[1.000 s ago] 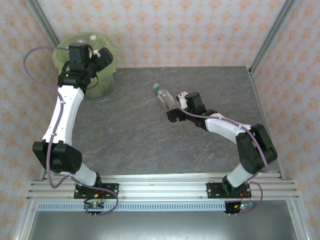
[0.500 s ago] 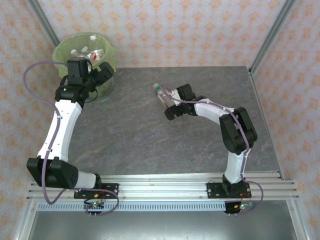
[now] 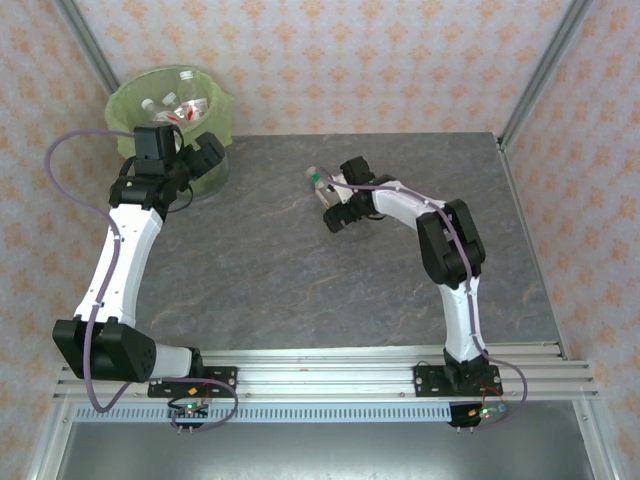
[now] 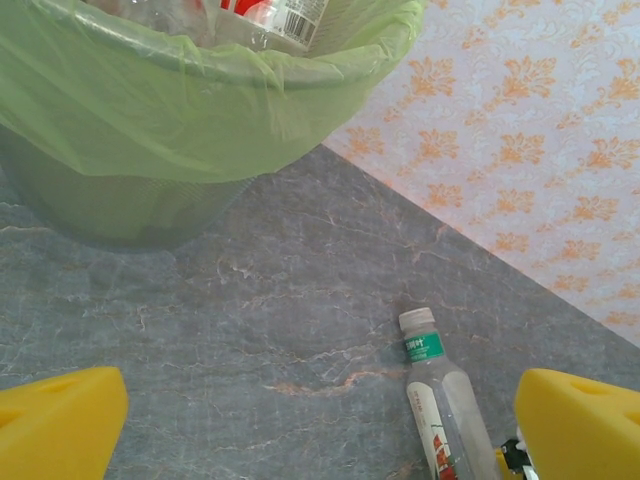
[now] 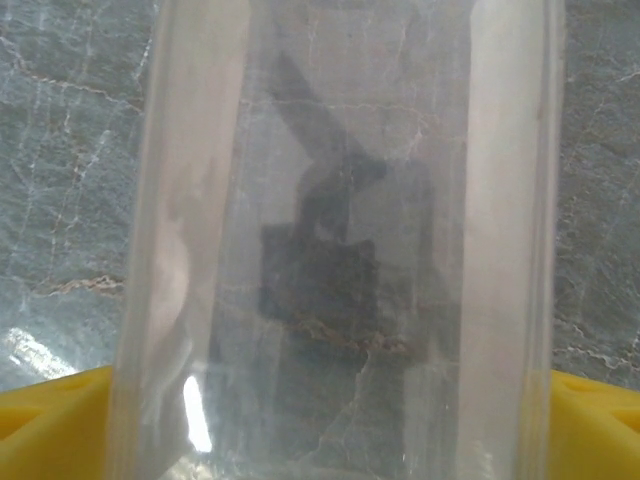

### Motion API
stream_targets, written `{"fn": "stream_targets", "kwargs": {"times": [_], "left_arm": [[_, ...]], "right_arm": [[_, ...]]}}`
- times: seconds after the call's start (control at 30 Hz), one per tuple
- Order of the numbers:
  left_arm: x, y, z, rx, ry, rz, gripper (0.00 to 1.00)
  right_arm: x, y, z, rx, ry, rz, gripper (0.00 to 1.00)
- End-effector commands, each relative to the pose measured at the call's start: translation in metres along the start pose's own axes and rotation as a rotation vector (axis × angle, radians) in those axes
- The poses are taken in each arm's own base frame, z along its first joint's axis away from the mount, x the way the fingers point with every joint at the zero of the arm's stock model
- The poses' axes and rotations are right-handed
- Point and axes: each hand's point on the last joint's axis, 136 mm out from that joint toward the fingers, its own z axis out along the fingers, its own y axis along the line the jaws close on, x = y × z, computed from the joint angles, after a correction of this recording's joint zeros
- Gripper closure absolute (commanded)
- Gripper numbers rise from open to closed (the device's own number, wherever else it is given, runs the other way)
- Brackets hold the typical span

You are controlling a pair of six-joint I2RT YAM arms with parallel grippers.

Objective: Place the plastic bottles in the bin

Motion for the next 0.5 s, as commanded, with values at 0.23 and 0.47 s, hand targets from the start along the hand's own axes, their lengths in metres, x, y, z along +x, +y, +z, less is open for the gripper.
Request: {"fn": "stream_targets", "kwargs": {"times": [0.23, 0.47], "left_arm": [[0.007, 0.021, 0.001, -0.052, 0.018, 0.003, 0.0], [0.018, 0.012, 0.008, 0.027, 0.064, 0.026, 0.0]], "right_arm": [[-0.009, -0.007, 0.007, 0.03, 0.002, 0.027, 0.31], [-0.018, -0.009, -0.014, 0.059, -0.062, 0.075, 0.43]]}}
